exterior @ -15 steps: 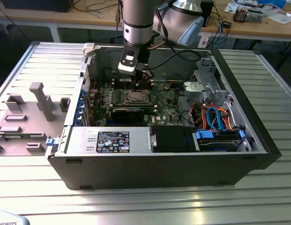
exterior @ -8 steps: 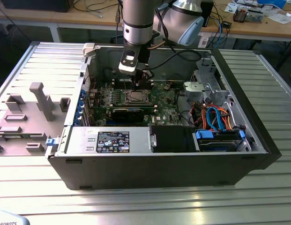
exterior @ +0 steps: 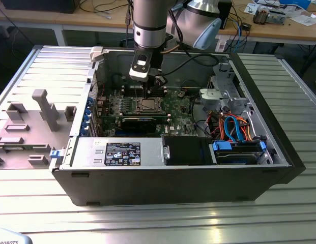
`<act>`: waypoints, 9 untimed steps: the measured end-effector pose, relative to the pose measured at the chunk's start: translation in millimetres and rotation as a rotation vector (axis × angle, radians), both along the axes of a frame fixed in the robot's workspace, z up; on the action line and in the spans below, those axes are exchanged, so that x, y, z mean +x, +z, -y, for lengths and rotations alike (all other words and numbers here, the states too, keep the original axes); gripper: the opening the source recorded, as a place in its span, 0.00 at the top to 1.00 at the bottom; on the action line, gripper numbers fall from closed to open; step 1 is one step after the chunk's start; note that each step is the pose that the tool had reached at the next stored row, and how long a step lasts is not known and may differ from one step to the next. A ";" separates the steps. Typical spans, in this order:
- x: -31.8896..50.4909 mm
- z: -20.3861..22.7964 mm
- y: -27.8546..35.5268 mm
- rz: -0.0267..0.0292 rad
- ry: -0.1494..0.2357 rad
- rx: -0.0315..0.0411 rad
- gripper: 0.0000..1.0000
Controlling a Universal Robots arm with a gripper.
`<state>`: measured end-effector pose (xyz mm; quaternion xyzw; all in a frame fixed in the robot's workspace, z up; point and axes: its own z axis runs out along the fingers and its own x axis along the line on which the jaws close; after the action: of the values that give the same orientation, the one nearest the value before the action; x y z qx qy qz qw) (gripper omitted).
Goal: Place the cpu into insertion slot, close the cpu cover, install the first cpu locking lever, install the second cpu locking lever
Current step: 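Install the first cpu locking lever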
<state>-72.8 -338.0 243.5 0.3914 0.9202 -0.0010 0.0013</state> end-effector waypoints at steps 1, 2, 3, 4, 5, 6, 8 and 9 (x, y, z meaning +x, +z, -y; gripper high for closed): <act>0.0 0.0 0.0 0.0000 0.001 0.0000 0.84; 0.0 0.0 0.0 0.0001 0.003 0.0000 0.84; 0.0 0.0 0.0 0.0001 0.004 0.0000 0.84; 0.0 0.0 0.0 0.0001 0.005 0.0000 0.84; 0.0 0.0 0.0 0.0000 0.006 0.0000 0.84; 0.0 0.0 0.0 0.0001 0.007 0.0000 0.84; 0.0 0.0 0.0 0.0001 0.011 0.0000 0.84; 0.0 0.0 0.0 0.0000 0.012 0.0000 0.84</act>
<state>-72.8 -338.0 243.6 0.3860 0.9225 -0.0010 0.0013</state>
